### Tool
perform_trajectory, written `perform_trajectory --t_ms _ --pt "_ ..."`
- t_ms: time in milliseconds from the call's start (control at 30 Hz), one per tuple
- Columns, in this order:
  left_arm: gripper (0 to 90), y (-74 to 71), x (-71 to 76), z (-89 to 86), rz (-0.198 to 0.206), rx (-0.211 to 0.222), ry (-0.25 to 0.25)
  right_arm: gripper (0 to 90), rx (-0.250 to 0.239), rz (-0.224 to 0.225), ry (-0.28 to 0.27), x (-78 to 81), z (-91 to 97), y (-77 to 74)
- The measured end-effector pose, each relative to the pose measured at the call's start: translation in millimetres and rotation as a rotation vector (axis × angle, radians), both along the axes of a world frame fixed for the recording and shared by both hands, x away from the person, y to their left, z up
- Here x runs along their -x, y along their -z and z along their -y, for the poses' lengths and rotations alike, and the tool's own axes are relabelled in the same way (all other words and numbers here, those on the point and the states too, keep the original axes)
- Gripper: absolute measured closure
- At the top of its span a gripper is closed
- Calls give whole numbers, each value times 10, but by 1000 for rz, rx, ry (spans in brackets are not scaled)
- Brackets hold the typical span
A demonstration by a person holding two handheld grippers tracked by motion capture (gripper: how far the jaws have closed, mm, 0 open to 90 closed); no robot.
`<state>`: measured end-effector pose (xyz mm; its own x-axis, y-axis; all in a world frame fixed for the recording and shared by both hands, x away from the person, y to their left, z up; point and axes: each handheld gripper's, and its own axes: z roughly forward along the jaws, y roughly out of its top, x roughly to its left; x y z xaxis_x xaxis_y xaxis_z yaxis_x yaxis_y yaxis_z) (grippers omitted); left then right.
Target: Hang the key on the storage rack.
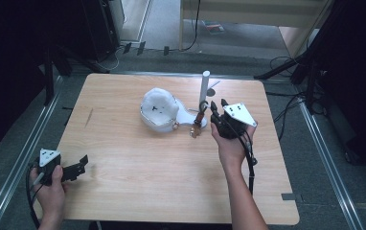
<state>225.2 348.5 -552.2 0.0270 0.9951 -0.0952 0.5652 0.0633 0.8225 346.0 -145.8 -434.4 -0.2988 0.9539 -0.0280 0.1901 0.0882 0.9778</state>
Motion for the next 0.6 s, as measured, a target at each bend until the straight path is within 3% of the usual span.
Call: perform_trajectory --t_ms 233,400,600 --pt "3 0 2 3 -1 -4 0 361 -45 -8 18 122 98 -72" --pt "3 1 -2 6 1 -6 0 153 -59 -53 43 245 181 -121" --pt "3 1 -1 8 -1 -5 -1 87 -63 -87 49 358 280 -131"
